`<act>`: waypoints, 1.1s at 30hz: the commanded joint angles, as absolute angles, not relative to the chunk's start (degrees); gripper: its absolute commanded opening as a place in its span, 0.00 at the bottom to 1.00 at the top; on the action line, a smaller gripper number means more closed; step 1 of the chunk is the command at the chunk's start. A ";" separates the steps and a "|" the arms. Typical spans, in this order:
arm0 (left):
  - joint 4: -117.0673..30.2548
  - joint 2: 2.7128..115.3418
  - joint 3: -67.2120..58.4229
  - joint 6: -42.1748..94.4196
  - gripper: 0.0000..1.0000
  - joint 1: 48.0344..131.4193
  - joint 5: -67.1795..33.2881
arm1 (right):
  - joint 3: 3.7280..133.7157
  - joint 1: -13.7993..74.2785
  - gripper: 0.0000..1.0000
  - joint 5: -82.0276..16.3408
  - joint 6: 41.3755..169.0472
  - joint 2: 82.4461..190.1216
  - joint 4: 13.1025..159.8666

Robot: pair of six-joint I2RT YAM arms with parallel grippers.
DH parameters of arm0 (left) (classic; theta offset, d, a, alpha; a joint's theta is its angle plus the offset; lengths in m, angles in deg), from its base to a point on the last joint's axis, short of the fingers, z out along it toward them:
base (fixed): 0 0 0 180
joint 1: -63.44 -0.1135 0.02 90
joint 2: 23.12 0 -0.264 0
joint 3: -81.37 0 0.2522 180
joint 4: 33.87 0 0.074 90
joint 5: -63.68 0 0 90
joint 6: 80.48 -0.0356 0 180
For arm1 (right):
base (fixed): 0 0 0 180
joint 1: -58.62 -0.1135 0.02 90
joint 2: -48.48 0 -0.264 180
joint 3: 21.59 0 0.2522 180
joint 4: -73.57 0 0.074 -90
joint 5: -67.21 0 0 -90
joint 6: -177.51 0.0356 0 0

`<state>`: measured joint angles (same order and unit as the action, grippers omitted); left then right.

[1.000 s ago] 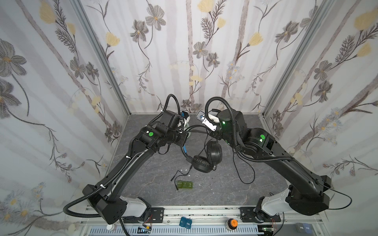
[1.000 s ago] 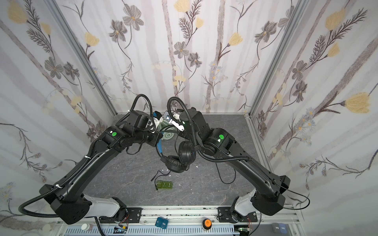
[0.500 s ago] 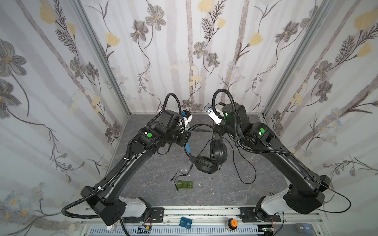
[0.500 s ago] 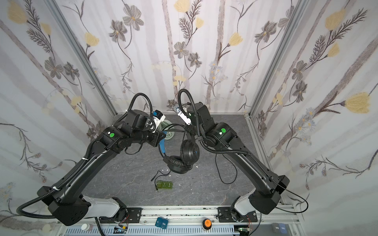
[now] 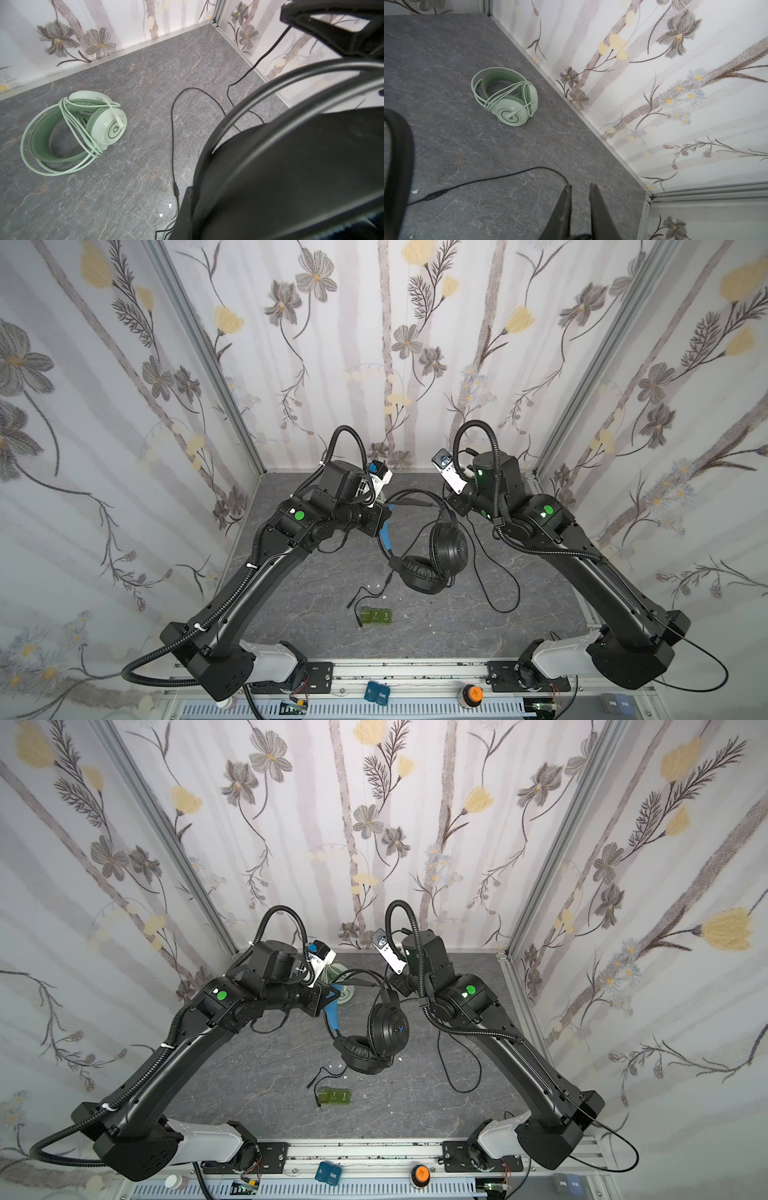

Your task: Wrap the headphones

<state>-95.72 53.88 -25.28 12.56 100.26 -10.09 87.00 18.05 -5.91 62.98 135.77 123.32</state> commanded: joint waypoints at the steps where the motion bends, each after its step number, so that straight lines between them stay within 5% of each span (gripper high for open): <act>1: -92.54 53.91 -26.80 13.41 0.00 100.41 -6.84 | 84.17 18.94 0.24 -11.46 63.25 133.83 117.40; 22: -87.90 54.20 -34.24 19.99 0.00 100.20 -2.29 | 63.16 26.11 0.46 -30.60 73.01 122.07 95.08; 33: -80.51 54.60 -37.08 28.72 0.00 100.18 -3.26 | 50.47 28.80 0.47 -36.21 82.94 119.41 80.43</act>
